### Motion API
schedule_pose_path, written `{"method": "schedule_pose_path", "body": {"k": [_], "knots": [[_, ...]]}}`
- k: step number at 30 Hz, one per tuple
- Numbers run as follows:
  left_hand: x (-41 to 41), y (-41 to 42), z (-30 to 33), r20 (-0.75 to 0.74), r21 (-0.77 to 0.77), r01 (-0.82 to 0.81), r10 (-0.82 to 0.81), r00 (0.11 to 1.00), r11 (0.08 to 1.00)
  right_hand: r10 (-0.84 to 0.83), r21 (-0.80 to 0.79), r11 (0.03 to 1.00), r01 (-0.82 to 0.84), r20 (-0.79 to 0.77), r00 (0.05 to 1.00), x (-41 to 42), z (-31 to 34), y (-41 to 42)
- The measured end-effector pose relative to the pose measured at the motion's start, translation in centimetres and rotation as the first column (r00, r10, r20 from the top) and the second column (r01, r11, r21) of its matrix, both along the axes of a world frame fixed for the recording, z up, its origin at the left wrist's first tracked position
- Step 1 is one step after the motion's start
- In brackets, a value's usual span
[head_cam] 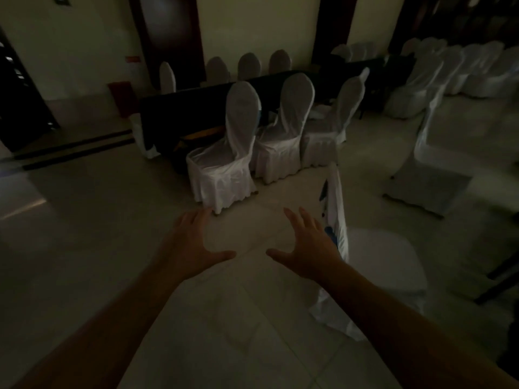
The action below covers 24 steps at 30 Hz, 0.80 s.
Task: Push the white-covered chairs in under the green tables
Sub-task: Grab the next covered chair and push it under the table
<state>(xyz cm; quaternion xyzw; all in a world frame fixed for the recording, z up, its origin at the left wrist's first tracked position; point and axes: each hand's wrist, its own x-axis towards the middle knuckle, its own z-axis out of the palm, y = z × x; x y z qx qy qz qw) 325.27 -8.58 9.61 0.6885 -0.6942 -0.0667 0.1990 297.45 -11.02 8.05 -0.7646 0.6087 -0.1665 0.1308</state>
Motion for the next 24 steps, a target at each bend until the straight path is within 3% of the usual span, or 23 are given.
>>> {"method": "schedule_pose_path", "body": {"k": [6,12,18,24], "knots": [[1.1,-18.7,-1.5,0.038,-0.007,0.263,-0.263,0.964,0.965,-0.225,-0.015,0.974,0.225,-0.03,0.974,1.4,-1.5,-11.9],[-0.5,-35.1,-0.1,0.05,0.045,0.494,-0.496,0.867,0.868,-0.517,0.034,0.854,0.519,-0.056,0.854,1.5,-1.0,-20.7],[-9.0,-49.7,1.1,0.112,0.05,0.726,-0.726,0.679,0.686,-0.75,0.089,0.656,0.749,-0.035,0.661,-1.8,0.0,-27.7],[-19.8,-59.0,-1.4,0.151,0.106,0.86,-0.863,0.482,0.499,-0.88,0.12,0.471,0.874,-0.004,0.475,-7.1,-3.4,-33.7]]}}
